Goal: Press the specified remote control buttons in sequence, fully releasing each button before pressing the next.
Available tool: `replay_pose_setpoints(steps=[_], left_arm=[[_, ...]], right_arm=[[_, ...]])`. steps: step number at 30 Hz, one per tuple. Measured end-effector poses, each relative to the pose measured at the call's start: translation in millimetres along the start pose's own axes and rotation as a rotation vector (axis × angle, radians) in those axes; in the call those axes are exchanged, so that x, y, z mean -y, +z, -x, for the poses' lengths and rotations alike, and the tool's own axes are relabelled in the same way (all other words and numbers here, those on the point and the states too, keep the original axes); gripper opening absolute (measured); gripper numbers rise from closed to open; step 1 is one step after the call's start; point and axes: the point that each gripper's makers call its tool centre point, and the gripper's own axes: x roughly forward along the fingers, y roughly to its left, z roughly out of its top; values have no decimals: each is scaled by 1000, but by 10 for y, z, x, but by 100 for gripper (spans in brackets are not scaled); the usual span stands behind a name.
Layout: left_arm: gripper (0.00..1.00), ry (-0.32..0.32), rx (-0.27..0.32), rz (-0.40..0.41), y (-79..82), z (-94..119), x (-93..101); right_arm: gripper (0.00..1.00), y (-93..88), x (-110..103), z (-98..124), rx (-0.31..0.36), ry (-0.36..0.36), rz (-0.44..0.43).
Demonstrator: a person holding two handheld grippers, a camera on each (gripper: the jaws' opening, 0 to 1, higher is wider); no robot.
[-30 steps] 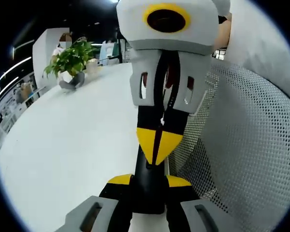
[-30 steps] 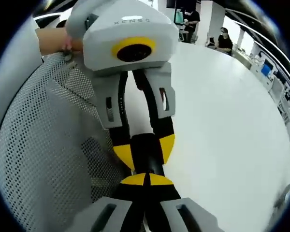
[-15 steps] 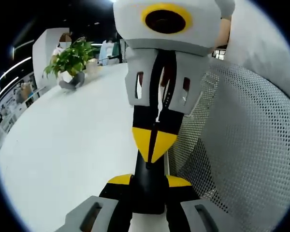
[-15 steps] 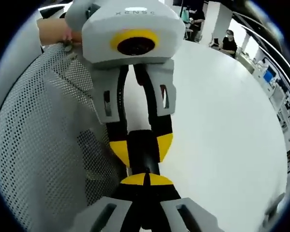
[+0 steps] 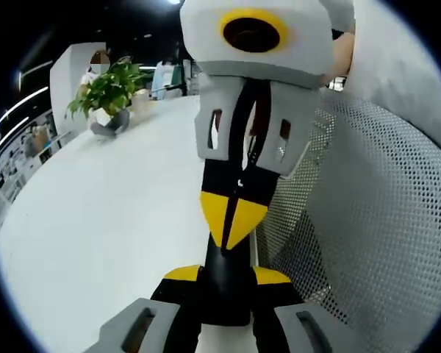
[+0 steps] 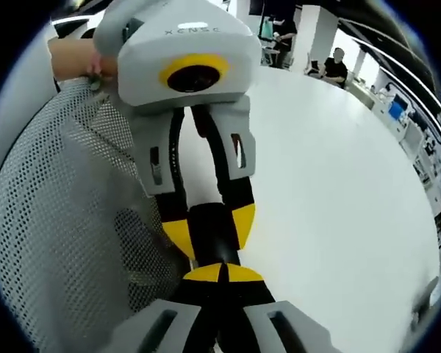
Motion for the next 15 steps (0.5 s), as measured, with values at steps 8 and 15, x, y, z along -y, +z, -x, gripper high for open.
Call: replay_pose_setpoints(steps=[8, 15], left_arm=[[24, 1, -3, 3, -4, -9, -5], [24, 4, -13, 3, -3, -13, -4]], right_arm=[[0, 16, 1, -35, -19, 1, 11], [0, 7, 4, -42, -37, -12, 18]])
